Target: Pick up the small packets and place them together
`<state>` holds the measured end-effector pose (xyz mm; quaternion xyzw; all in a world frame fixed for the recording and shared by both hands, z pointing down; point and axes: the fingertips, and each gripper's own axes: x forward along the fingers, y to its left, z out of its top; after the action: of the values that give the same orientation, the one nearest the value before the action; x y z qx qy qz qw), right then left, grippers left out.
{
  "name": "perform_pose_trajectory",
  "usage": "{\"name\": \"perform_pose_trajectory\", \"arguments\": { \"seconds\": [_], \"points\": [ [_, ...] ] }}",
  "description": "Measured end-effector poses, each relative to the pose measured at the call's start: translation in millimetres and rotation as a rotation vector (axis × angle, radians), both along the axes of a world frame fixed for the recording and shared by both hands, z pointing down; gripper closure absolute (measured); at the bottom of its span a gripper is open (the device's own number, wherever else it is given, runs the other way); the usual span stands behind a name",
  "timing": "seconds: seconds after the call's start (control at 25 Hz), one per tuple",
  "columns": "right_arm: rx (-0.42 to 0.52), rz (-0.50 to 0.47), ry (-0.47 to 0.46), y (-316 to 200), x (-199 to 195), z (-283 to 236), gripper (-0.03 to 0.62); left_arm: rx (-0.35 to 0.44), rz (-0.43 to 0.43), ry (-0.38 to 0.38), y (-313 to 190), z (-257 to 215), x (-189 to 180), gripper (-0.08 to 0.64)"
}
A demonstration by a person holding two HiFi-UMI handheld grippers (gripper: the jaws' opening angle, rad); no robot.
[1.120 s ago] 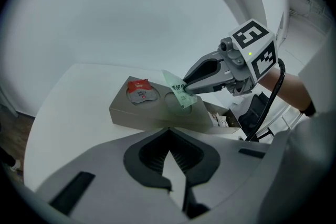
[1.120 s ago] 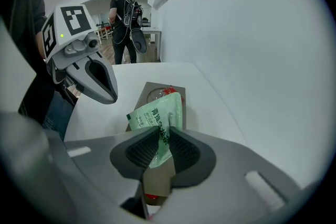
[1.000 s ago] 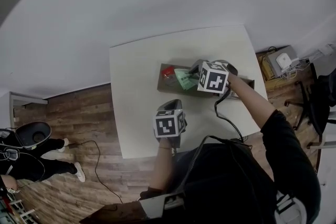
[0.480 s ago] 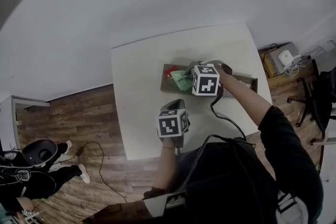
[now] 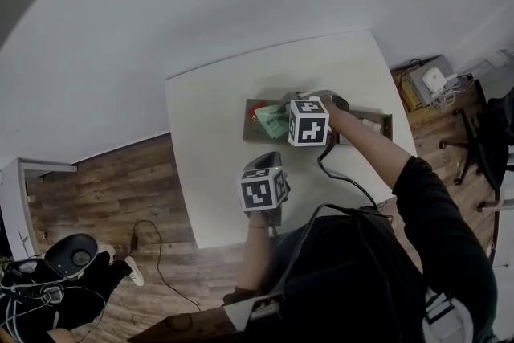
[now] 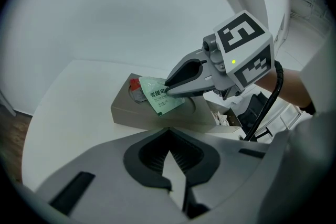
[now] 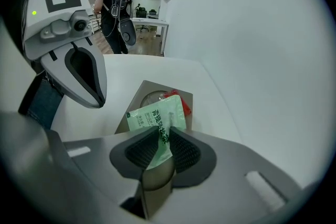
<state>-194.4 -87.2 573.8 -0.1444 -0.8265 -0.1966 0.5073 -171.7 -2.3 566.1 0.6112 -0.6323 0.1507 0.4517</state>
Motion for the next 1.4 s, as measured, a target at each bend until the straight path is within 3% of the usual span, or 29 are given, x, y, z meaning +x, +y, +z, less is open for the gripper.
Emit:
{"name": "perform_pose_trajectory", "arguments": {
  "seconds": [0.28, 0.4, 0.68, 0.92, 1.16, 1.4],
  "points": [
    [-0.046, 0.016, -0.037, 1, 1, -2, 0.503, 0.002, -0.009, 0.005, 0, 0, 1, 0.562],
    [-0.105, 0.033, -0.046, 4, 3, -4, 0.425, 0.004, -0.002, 0.004, -1, 1, 3, 0.561],
    [-0.127, 0.133, -0.146, -25, 24, -34, 0.425, 0.008, 0.027, 0.003, -12, 0, 8, 0.561],
    [-0.089, 0.317, -0.181, -72, 111, -60, 0.425, 0.013, 0.083, -0.001, -18, -3, 29, 0.563],
    [-0.053, 0.47, -0.122, -91, 205, -47, 0.425, 0.015, 0.144, -0.007, -29, -4, 52, 0.563],
    [-0.079, 0.55, -0.052, -84, 260, -24, 0.424, 0.015, 0.204, -0.016, -38, -6, 77, 0.563]
  ]
}}
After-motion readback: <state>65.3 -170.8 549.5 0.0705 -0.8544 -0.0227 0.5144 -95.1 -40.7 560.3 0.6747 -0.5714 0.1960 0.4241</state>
